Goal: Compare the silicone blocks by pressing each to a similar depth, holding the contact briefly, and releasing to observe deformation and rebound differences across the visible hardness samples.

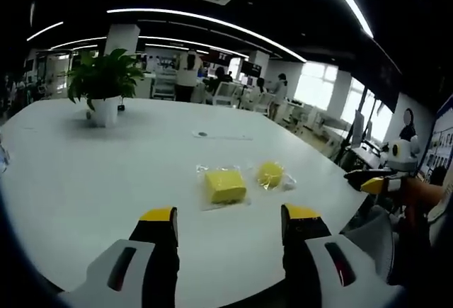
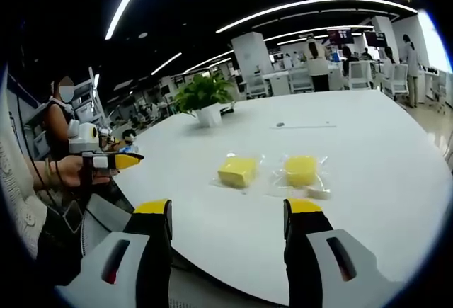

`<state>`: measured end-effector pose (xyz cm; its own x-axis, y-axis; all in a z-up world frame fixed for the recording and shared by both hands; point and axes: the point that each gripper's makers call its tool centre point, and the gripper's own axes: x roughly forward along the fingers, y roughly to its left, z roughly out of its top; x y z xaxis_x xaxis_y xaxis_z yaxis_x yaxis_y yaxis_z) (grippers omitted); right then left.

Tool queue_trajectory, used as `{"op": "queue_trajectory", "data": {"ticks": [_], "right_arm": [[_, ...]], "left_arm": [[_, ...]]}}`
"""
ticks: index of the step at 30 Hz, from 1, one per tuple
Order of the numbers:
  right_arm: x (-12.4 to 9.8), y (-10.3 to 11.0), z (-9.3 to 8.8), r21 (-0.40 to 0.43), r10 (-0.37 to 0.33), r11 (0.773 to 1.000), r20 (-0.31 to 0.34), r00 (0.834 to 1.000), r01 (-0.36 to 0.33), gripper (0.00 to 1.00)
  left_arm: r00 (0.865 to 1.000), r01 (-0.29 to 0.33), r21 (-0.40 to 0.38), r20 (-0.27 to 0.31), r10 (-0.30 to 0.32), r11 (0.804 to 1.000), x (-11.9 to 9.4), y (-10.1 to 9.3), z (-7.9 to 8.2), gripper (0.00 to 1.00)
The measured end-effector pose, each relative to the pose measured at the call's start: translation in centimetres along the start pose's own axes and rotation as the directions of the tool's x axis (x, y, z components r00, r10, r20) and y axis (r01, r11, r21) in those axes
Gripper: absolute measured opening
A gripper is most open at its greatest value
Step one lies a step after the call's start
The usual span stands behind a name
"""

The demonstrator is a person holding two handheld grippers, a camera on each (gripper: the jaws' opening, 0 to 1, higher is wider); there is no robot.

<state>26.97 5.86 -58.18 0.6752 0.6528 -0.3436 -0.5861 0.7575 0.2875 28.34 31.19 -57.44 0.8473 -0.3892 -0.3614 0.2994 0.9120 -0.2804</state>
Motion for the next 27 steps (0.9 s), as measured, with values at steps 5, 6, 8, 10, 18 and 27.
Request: {"op": "queue_trajectory", "data": {"ticks": [5,6,8,10,18,27], "right_arm": [[0.2,-0.1,0.0,0.006,0.004,1.000,0.002,1.000,-0.004,0.59],[0.2,-0.1,-0.1,0.006,0.005,1.000,0.000,1.000,-0.005,0.59],[0.2,0.0,0.0,0.005,0.010,1.000,-0.003,1.000,-0.010,0.59],[0.2,0.2,0.3,-0.010,0.015,1.000,0.000,1.000,-0.015,0.59],[0.2,-0.1,0.7,-0.006,0.013,1.000,0.017,1.000,-0.013,0.58],[0.3,-0.4,-0.4,0.025,0.017,1.000,0.006,1.000,-0.017,0.58]], "left_arm": [[0.999,0.030,-0.104,0.018,-0.028,0.994,0.8,-0.3,0.7,0.58],[0.999,0.034,-0.110,0.016,-0.033,0.993,1.0,-0.3,0.7,0.59],[0.999,0.035,-0.110,0.012,-0.034,0.993,1.3,-0.4,0.9,0.59],[0.999,0.040,-0.101,0.005,-0.040,0.994,1.8,-0.6,1.1,0.59],[0.997,0.076,-0.095,0.012,-0.075,0.993,4.2,-1.9,2.6,0.57],[0.993,0.117,-0.127,0.035,-0.114,0.985,7.3,-3.6,4.6,0.59]]}}
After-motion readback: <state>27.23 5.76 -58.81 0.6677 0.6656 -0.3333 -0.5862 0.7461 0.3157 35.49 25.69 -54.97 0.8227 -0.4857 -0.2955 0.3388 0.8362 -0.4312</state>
